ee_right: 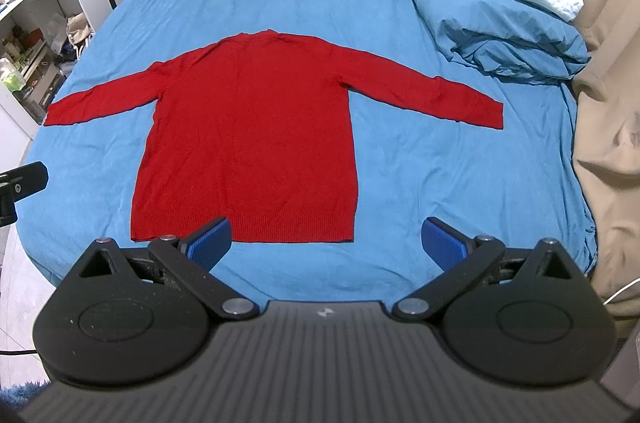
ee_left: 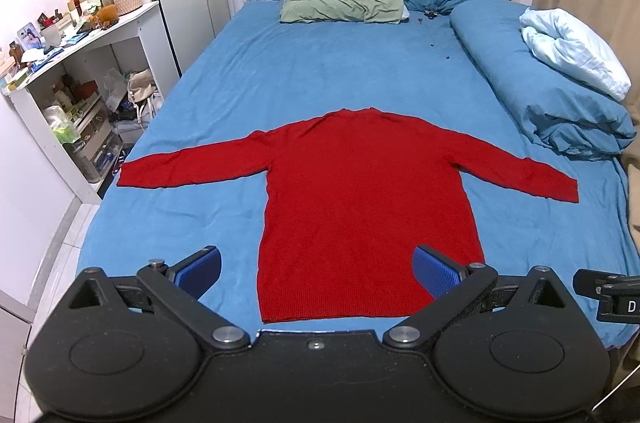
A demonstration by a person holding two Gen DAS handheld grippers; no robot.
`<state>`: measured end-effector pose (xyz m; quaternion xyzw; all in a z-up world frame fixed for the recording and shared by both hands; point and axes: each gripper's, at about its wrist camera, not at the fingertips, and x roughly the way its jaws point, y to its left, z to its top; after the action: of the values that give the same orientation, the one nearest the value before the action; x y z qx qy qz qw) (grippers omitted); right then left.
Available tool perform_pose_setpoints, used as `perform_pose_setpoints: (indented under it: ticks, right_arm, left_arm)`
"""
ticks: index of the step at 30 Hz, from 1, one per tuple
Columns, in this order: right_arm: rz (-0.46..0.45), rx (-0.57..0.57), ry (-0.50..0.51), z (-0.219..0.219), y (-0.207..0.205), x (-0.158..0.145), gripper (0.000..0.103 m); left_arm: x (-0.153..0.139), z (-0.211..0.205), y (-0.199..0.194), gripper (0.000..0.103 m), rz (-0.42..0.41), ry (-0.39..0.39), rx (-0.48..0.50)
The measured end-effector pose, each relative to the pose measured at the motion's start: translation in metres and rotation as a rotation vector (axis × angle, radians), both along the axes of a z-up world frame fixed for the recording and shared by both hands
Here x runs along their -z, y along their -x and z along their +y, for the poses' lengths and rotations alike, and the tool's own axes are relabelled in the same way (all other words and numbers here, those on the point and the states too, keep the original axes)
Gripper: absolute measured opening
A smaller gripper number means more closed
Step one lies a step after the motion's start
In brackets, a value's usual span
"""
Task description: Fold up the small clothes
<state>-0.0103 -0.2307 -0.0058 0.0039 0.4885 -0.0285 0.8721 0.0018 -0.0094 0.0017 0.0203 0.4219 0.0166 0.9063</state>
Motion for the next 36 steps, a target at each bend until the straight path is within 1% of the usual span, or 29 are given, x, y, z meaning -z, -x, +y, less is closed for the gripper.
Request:
perform_pose_setpoints:
  ticks: [26,36]
  right_arm:
    - [0.0,0.001,0.0,-0.0008,-0.001,-0.0005,0.103]
    - [-0.008,-0.016,0.021,0.0022,-0.0044,-0.0014,0.103]
  left_arm:
    - [-0.0007,0.0019,-0.0035,0.103,-0.006,0.002,0.004]
    - [-0.0002,0.0026,-0.0045,0.103,-0.006,0.006,-0.001]
